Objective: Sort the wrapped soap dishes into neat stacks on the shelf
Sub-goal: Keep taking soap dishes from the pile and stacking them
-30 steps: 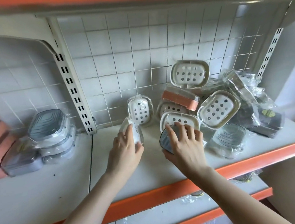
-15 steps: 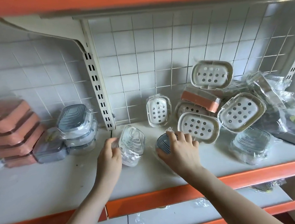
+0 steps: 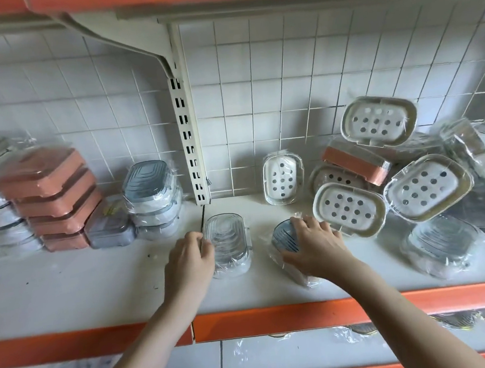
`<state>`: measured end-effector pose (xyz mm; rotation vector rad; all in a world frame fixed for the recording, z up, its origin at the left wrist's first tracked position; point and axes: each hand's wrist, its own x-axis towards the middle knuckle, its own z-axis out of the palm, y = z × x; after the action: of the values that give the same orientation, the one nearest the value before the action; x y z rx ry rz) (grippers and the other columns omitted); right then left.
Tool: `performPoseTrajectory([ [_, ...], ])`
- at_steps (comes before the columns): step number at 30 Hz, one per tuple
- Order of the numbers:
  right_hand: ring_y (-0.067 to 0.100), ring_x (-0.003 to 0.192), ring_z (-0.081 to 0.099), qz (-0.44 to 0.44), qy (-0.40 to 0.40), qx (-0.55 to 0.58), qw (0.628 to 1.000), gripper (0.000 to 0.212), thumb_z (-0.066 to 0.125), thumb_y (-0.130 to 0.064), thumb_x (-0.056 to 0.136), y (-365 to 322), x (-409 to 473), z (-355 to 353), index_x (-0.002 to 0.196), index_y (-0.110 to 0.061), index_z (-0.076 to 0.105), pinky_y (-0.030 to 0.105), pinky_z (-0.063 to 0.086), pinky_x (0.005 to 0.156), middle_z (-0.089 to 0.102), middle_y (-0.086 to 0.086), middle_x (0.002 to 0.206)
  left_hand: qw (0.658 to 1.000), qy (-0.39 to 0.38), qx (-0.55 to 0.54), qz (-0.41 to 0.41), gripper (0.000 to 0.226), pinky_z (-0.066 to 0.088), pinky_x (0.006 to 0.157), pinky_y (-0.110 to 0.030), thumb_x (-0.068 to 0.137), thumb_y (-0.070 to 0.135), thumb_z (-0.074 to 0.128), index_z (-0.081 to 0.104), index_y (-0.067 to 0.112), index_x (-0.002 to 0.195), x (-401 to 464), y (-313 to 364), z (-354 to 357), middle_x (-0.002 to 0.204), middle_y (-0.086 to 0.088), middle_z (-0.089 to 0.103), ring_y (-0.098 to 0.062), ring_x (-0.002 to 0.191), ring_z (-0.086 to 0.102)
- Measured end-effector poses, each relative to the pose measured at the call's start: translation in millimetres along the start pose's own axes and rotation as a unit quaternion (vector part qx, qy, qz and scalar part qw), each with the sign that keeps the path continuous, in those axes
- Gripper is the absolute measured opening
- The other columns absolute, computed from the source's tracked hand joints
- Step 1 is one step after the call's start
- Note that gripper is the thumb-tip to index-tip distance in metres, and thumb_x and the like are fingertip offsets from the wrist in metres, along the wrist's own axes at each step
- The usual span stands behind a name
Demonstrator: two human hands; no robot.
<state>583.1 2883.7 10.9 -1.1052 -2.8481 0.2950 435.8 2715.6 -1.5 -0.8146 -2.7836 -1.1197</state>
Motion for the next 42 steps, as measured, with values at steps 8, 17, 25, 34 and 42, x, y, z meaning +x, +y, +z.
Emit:
performPoseTrajectory([
  [8, 0.03, 0.128, 0.04, 0.054, 0.054, 0.014, 0.997, 0.072, 0.045, -0.066, 0.081, -4.5, -3.5, 12.2, 0.139, -0.027, 0.029, 0.044, 0.036, 0.098, 0.041, 0.005, 0.136, 0.977, -0.056, 0.202, 0.026, 0.066, 0.038, 0.092, -0.042, 0.087, 0.057, 0.046, 0.033, 0.012, 0.132, 11.1, 48.0, 35.3, 0.134, -0.021, 0.04, -0.036, 0.122, 0.04],
  [17, 0.031, 0.121, 0.046, 0.078, 0.121, 0.0, 0.99, 0.068, 0.045, -0.063, 0.082, -7.6, -3.3, 21.2, 0.136, -0.023, 0.037, 0.041, 0.039, 0.093, 0.048, 0.007, 0.13, 0.97, -0.014, 0.239, 0.037, 0.061, 0.04, 0.087, -0.04, 0.08, 0.057, 0.051, 0.043, 0.019, 0.128, 0.3, 36.9, 44.6, 0.135, -0.018, 0.039, -0.034, 0.117, 0.044],
  [25, 0.029, 0.118, 0.05, 0.087, 0.14, 0.021, 0.986, 0.067, 0.047, -0.066, 0.078, -8.2, -4.2, 21.6, 0.13, -0.024, 0.043, 0.039, 0.041, 0.092, 0.052, 0.005, 0.127, 0.974, -0.009, 0.214, 0.079, 0.057, 0.037, 0.094, -0.039, 0.08, 0.054, 0.047, 0.044, 0.026, 0.13, -11.3, 20.8, 31.1, 0.136, -0.011, 0.042, -0.031, 0.119, 0.042],
  [34, 0.029, 0.121, 0.046, 0.115, 0.134, 0.126, 0.976, 0.065, 0.056, -0.06, 0.076, -15.2, -9.0, 13.4, 0.131, -0.029, 0.041, 0.042, 0.038, 0.099, 0.048, 0.004, 0.133, 0.982, 0.006, 0.136, 0.129, 0.059, 0.054, 0.073, -0.041, 0.066, 0.051, 0.041, 0.065, 0.014, 0.105, -15.9, 12.0, -3.9, 0.106, -0.014, 0.065, -0.035, 0.088, 0.064],
  [42, 0.028, 0.122, 0.045, 0.086, 0.141, 0.176, 0.971, 0.064, 0.059, -0.056, 0.078, -73.4, -18.8, 12.3, 0.132, -0.027, 0.041, 0.043, 0.039, 0.099, 0.047, 0.005, 0.132, 0.983, 0.051, 0.107, 0.141, 0.057, 0.051, 0.082, -0.042, 0.067, 0.05, 0.044, 0.062, 0.016, 0.109, -9.4, -23.5, -42.3, 0.116, -0.013, 0.061, -0.034, 0.101, 0.06],
])
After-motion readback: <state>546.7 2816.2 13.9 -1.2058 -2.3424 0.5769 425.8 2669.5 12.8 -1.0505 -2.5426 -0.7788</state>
